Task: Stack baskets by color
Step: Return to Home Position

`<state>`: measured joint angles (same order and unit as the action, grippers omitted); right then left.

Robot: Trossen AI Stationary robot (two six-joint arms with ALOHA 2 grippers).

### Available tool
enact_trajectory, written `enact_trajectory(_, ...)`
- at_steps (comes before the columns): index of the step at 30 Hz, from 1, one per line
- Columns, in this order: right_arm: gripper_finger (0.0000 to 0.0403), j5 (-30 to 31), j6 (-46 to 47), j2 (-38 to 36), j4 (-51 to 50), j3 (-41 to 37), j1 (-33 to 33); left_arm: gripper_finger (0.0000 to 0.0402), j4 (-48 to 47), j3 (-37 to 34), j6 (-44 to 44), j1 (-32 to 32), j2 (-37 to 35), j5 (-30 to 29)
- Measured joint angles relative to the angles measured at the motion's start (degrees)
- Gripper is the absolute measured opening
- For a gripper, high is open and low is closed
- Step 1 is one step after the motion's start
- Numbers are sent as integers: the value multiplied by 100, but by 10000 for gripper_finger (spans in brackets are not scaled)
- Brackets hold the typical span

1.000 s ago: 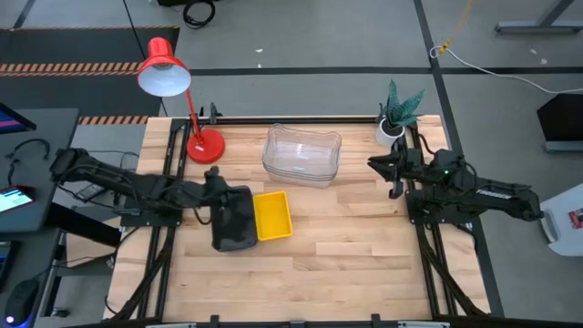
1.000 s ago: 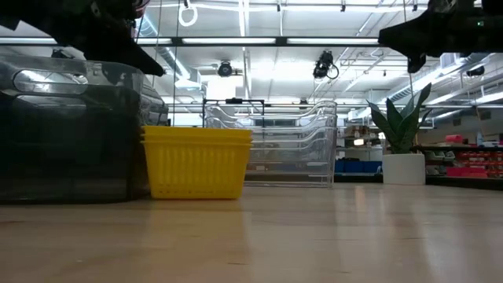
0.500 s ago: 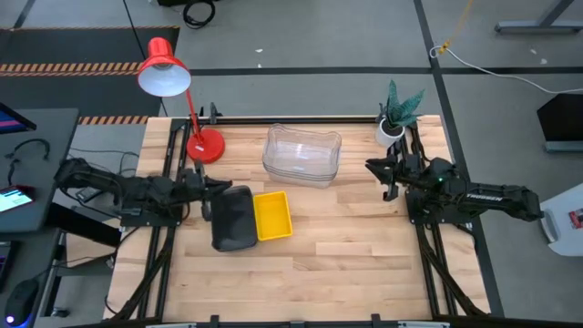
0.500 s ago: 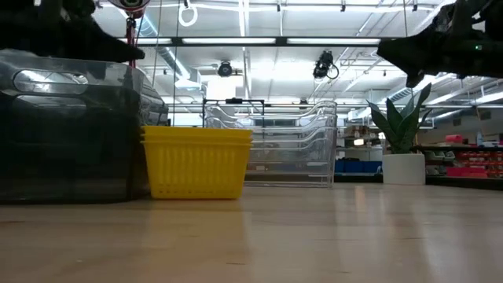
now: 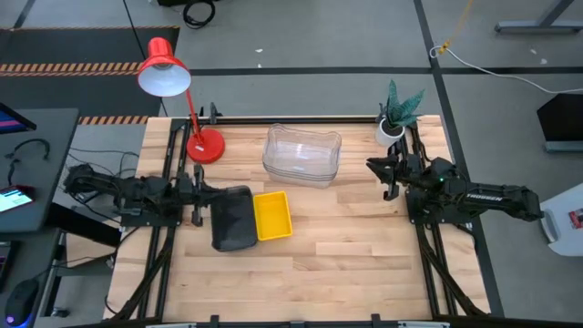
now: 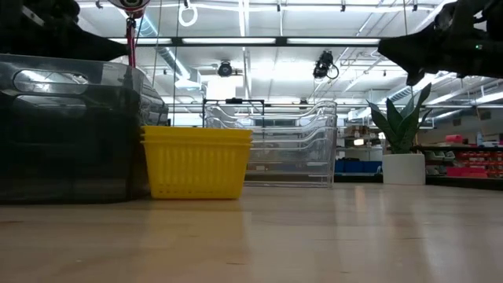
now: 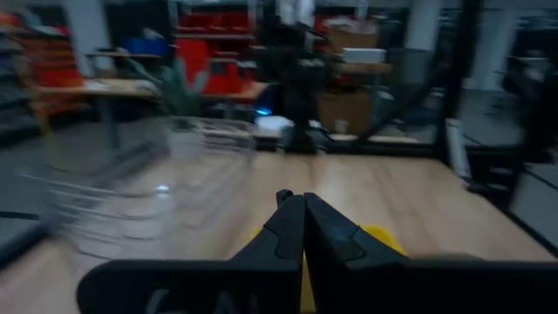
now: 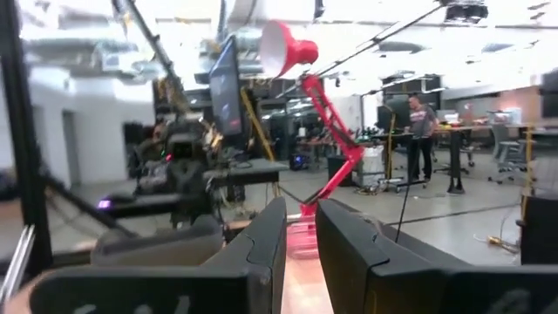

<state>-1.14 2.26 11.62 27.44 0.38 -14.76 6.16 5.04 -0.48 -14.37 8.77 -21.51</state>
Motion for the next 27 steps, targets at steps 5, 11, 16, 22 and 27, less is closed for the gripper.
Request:
enact_trajectory(5, 71, 201, 469, -1, 38, 0, 0, 9, -482, 0, -152, 0, -320, 673)
enact_trajectory(11, 71, 203, 468, 0, 37, 0, 0, 9, -532, 0, 412, 0, -727, 1340)
enact_trajectory(16, 71, 198, 468, -1, 30, 0, 0, 5, -580, 44, 726, -56, -868, 1639)
enact_trajectory(22, 71, 154, 468, 0, 4, 0, 0, 7, -613, 15, 540, -199, -824, 1877)
enact_trajectory(27, 71, 152, 468, 0, 26, 0, 0, 26, -965, 14, -841, -201, -791, 1885)
